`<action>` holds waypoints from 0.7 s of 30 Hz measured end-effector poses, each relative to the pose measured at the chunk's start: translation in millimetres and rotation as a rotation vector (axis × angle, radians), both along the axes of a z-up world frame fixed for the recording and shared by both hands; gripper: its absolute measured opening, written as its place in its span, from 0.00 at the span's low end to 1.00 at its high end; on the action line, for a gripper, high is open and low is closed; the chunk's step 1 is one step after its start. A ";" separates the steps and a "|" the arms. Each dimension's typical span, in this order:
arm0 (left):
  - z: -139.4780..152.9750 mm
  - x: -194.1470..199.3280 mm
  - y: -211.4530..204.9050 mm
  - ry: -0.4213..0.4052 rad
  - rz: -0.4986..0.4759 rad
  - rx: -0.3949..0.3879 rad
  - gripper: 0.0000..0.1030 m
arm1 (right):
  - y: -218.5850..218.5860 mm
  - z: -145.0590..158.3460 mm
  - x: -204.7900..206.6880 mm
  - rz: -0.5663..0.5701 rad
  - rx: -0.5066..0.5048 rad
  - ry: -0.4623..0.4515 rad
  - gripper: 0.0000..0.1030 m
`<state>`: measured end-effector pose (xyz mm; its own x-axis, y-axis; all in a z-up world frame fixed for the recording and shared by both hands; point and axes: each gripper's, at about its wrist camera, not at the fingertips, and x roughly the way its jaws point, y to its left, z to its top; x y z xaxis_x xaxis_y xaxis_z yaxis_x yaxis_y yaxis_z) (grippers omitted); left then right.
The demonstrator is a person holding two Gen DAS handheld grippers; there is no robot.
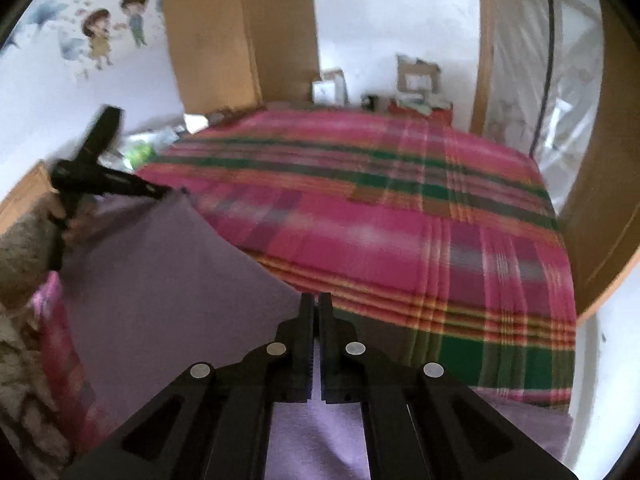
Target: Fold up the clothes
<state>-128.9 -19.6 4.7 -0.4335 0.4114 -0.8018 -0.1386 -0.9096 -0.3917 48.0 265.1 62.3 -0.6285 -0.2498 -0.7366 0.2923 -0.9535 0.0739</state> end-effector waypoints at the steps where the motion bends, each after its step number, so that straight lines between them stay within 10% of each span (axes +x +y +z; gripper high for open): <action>1: 0.2 0.1 0.0 0.000 0.001 -0.002 0.03 | -1.2 -6.7 -4.1 -0.005 0.004 -0.022 0.02; 12: 0.6 0.3 -4.9 -0.009 0.019 0.009 0.03 | 9.2 -15.5 -7.1 -0.090 -0.045 -0.052 0.19; 21: 16.6 24.1 -11.8 0.037 0.029 0.005 0.03 | 73.5 6.1 59.7 -0.465 -0.160 0.066 0.25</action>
